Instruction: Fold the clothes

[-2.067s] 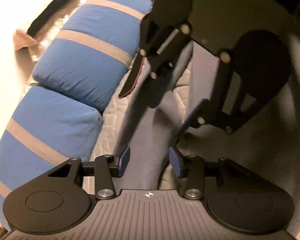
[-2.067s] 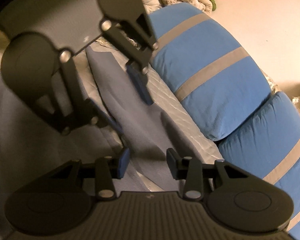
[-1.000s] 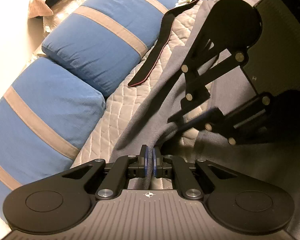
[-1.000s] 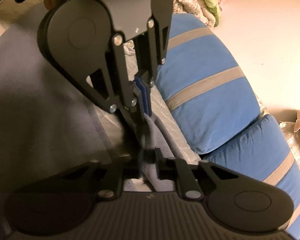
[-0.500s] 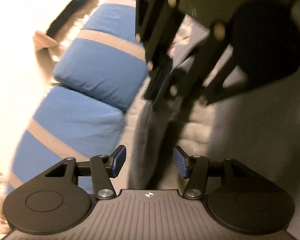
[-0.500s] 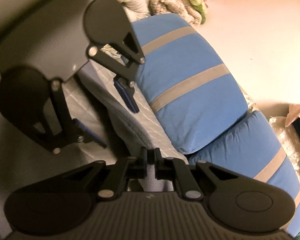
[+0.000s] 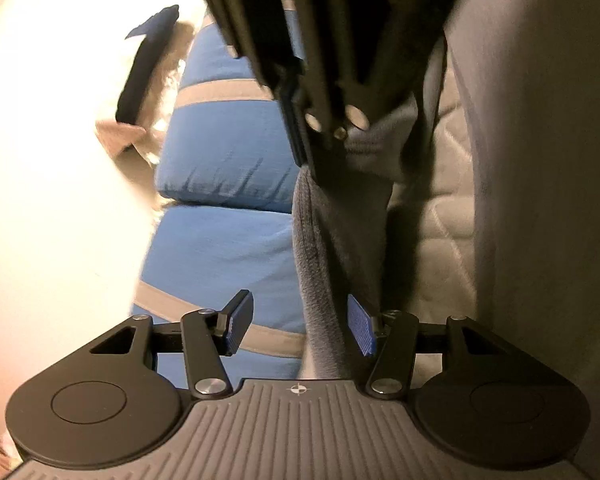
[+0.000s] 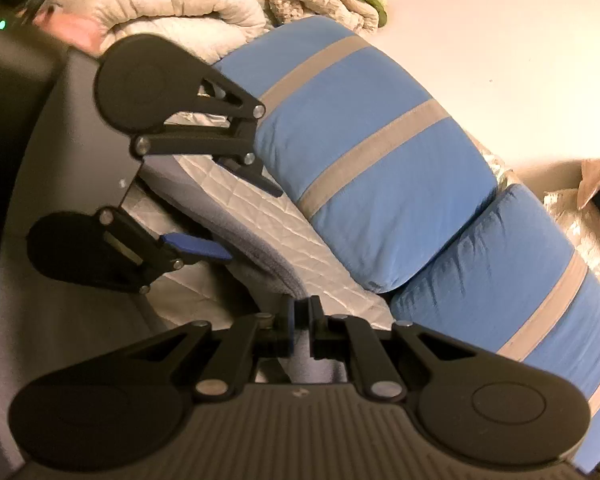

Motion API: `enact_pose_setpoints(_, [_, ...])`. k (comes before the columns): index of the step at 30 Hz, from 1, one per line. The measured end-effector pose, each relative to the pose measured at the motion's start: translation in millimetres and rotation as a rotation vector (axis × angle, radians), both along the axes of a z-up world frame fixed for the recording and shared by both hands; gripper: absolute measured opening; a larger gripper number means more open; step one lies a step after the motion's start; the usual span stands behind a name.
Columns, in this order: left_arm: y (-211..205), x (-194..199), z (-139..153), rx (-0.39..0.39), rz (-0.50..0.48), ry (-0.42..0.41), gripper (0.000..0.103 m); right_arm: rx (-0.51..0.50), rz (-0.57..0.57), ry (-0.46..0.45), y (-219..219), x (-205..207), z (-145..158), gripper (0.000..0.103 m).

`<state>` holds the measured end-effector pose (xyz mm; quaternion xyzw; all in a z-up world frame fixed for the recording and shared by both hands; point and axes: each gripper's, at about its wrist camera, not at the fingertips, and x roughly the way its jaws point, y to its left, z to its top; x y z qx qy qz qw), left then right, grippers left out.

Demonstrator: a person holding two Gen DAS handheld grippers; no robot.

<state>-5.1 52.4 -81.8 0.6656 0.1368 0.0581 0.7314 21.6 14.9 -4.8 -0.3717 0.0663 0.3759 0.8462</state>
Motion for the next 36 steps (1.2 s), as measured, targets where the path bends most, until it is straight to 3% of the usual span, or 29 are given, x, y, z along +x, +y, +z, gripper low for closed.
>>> enact_pose_setpoints(11, [-5.4, -3.0, 2.1, 0.082, -0.044, -0.08, 0.049, 0.021, -0.023, 0.042, -4.1, 4.2, 2.0, 0.008])
enact_pose_setpoints(16, [-6.6, -3.3, 4.3, 0.104, -0.06, -0.079, 0.03, 0.027, -0.03, 0.058, -5.9, 5.9, 2.9, 0.009])
enact_pose_setpoints(21, [-6.2, -1.6, 2.8, 0.105, -0.068, -0.02, 0.009, 0.028, -0.031, 0.082, -7.0, 8.5, 3.6, 0.009])
enact_pose_setpoints(26, [-1.0, -3.3, 15.2, -0.007, -0.052, 0.073, 0.004, -0.04, 0.023, 0.05, -6.0, 4.5, -1.2, 0.008])
enact_pose_setpoints(31, [13.5, -2.2, 42.5, -0.275, -0.014, 0.217, 0.004, -0.188, 0.132, -0.01, -4.0, -11.0, -17.9, 0.009])
enact_pose_setpoints(32, [17.0, -2.1, 47.5, -0.332, -0.005, 0.246, 0.004, -0.218, 0.154, -0.022, -3.7, -14.3, -21.4, 0.015])
enact_pose_setpoints(33, [20.5, -2.2, 51.3, -0.373, 0.002, 0.266, 0.004, -0.229, 0.168, -0.027, -3.4, -16.6, -23.5, 0.03])
enact_pose_setpoints(36, [29.6, -3.5, 57.9, -0.43, 0.013, 0.286, 0.004, -0.192, 0.18, -0.023, -2.2, -20.2, -24.3, 0.054])
